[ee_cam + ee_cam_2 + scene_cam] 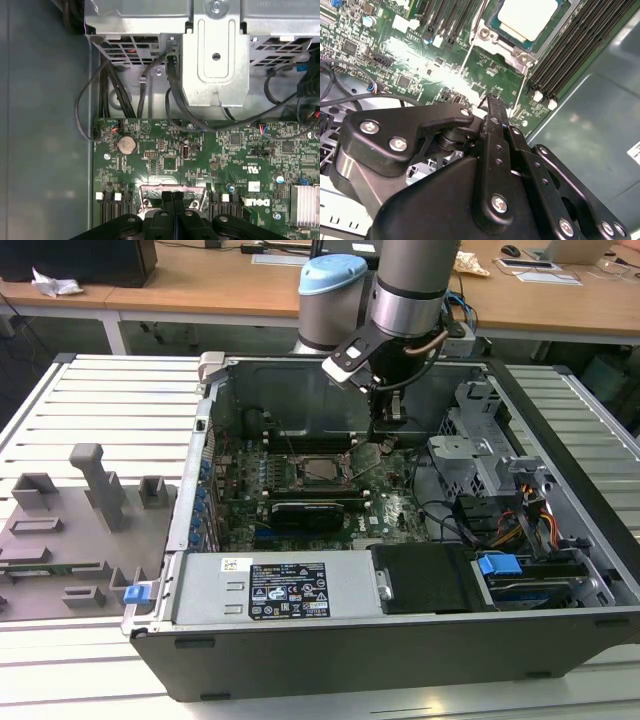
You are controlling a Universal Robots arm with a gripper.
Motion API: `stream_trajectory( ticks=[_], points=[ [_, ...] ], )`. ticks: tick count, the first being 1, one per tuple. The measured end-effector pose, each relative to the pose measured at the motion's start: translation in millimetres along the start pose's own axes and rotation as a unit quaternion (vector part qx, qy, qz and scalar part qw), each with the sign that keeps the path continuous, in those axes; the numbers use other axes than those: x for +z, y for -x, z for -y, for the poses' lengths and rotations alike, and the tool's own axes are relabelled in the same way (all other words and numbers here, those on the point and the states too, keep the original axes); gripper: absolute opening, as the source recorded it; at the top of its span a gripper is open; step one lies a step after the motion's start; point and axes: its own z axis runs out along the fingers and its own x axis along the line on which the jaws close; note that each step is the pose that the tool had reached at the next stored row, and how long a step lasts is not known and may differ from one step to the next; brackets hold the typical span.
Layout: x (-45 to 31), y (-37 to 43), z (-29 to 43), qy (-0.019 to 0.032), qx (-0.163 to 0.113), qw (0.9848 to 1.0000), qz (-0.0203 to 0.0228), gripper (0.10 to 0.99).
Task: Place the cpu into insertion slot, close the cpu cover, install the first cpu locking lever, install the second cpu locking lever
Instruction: 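Close the cpu cover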
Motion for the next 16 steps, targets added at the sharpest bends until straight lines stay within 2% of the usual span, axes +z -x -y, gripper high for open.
stream_trajectory(
  ticks=[4, 7, 16],
  points=[
    [0.0, 0.1, -10.5, -0.0068, 0.000, 1.0000, 0.0000, 0.106],
    [0.0, 0.0, -15.1, -0.0094, 0.000, 1.0000, -0.0002, 0.106],
    [0.0, 0.1, -18.7, -0.0108, 0.000, 0.9999, -0.0001, 0.106]
  ],
)
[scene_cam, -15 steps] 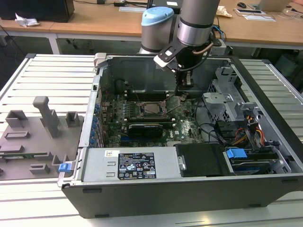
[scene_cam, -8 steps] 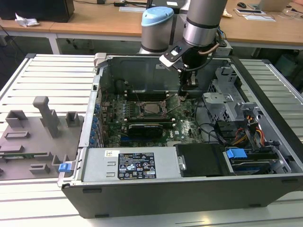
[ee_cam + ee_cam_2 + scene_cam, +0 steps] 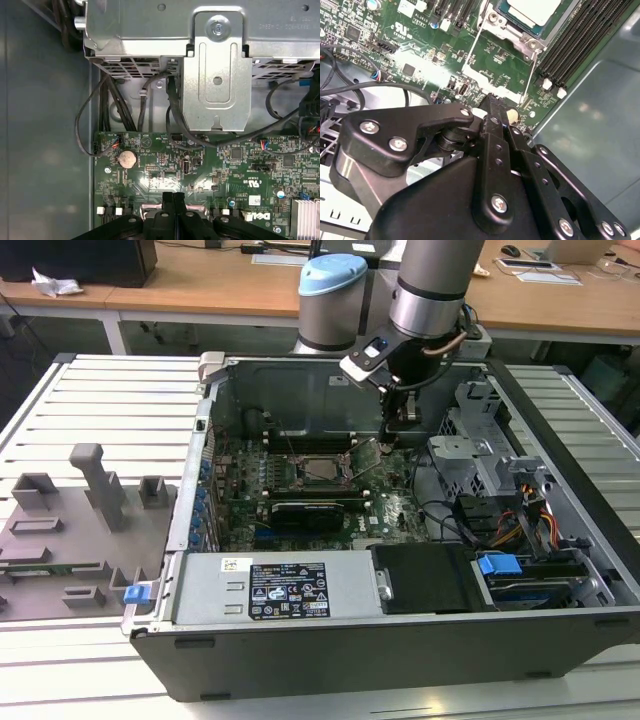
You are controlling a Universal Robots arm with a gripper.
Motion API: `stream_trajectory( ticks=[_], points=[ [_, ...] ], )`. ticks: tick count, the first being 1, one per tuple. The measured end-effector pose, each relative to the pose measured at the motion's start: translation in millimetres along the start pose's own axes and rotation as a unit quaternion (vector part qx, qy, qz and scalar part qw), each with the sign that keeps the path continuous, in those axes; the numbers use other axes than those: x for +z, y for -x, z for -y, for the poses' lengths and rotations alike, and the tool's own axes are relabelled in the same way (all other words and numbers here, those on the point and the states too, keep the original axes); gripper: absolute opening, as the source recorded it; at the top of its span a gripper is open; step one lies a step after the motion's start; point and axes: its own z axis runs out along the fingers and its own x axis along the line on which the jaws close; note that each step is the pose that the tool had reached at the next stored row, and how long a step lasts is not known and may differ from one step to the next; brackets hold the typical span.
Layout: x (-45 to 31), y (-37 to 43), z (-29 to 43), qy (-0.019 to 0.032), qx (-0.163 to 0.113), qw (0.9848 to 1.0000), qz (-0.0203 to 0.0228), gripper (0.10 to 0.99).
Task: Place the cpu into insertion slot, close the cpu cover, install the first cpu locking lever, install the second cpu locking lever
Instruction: 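Close the cpu cover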
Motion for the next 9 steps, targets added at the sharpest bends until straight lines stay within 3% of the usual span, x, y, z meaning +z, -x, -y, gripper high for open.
stream_trajectory(
  ticks=[5, 9],
  points=[
    [0.5, 0.0, -8.4, -0.0041, 0.000, 1.0000, -0.0001, 0.106],
    [7.2, 0.3, -13.0, -0.0055, 0.000, 1.0000, 0.0000, 0.106]
  ],
)
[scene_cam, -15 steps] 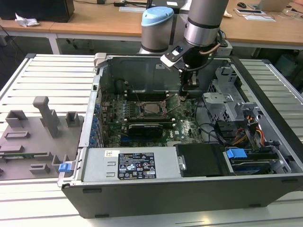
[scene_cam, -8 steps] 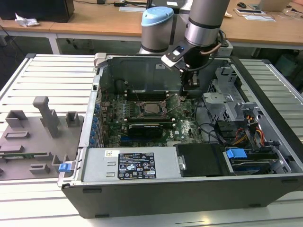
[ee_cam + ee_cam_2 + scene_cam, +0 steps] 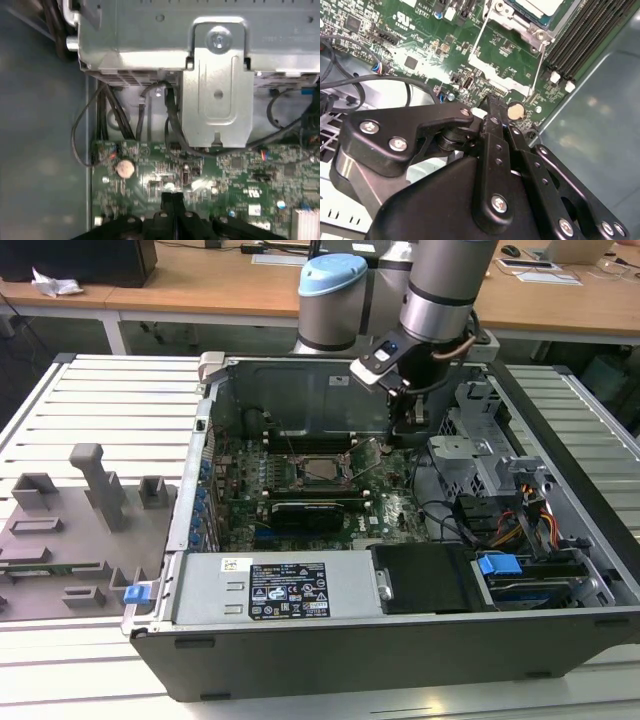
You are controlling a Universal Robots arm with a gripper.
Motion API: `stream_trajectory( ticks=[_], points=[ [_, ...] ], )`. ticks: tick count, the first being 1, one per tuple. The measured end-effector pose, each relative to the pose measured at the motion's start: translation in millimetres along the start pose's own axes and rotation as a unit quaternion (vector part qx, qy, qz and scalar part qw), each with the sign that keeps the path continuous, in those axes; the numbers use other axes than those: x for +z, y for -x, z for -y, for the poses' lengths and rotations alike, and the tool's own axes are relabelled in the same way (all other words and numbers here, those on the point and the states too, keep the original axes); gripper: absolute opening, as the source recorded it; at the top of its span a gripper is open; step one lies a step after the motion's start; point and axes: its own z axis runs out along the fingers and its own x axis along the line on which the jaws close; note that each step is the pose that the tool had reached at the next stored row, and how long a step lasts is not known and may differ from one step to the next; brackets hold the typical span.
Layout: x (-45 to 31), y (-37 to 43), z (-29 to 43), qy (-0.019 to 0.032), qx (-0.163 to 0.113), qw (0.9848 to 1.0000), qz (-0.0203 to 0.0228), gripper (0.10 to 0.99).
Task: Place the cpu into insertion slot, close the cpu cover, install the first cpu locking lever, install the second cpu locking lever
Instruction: 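Close the cpu cover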
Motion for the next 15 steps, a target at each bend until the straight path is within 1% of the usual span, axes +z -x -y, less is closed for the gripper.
stream_trajectory(
  ticks=[4, 6, 9, 13, 15],
  points=[
    [8.8, 0.2, -0.4, 0.0000, 0.000, 1.0000, 0.0000, 0.106],
    [11.7, 0.5, -0.5, -0.0011, -0.001, 1.0000, -0.0009, 0.106],
    [11.9, 0.5, 1.4, -0.0044, -0.001, 1.0000, -0.0013, 0.106],
    [12.1, 0.5, 10.0, -0.0045, -0.001, 1.0000, -0.0017, 0.106],
    [12.2, 0.4, 12.7, -0.0045, -0.001, 1.0000, -0.0020, 0.106]
  ],
)
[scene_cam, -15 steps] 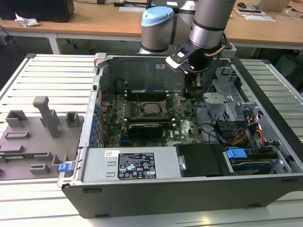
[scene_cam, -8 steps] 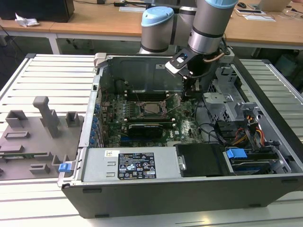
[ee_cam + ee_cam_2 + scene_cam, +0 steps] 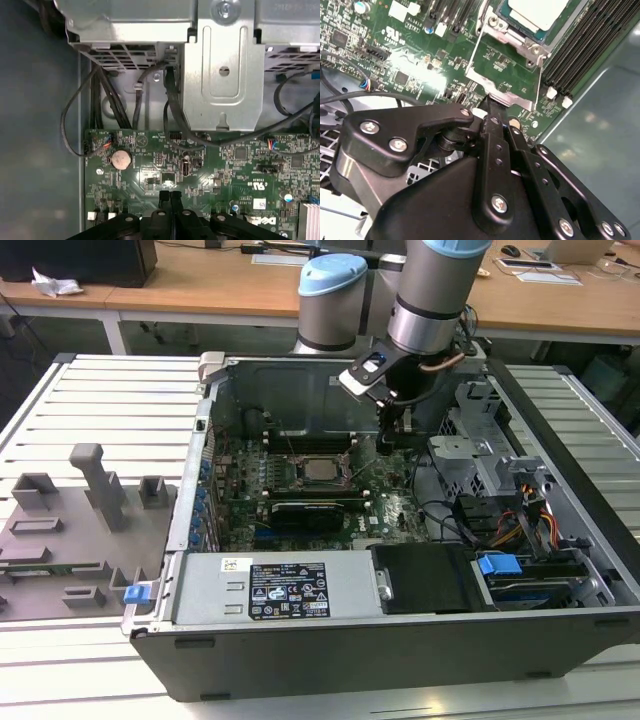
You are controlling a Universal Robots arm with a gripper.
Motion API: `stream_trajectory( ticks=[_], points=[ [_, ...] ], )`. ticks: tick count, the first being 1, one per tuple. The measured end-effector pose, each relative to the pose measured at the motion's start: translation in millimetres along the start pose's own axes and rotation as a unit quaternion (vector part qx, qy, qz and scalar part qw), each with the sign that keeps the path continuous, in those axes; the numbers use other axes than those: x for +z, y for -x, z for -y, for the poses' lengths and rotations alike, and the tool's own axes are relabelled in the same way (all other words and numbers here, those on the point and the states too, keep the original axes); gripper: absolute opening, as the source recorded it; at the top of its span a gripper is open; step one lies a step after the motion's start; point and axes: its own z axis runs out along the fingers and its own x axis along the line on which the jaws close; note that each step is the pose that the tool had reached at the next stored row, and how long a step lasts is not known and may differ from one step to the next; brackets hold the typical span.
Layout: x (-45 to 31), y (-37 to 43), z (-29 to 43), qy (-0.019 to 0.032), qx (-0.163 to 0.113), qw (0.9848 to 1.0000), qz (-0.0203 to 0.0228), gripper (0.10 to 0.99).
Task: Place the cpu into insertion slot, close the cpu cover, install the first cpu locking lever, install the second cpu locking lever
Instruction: 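Close the cpu cover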
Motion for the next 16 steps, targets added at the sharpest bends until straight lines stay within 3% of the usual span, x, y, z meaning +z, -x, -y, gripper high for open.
stream_trajectory(
  ticks=[16],
  points=[
    [0.7, -0.1, 16.3, 0.0000, 0.000, 1.0000, -0.0003, 0.106]
  ],
)
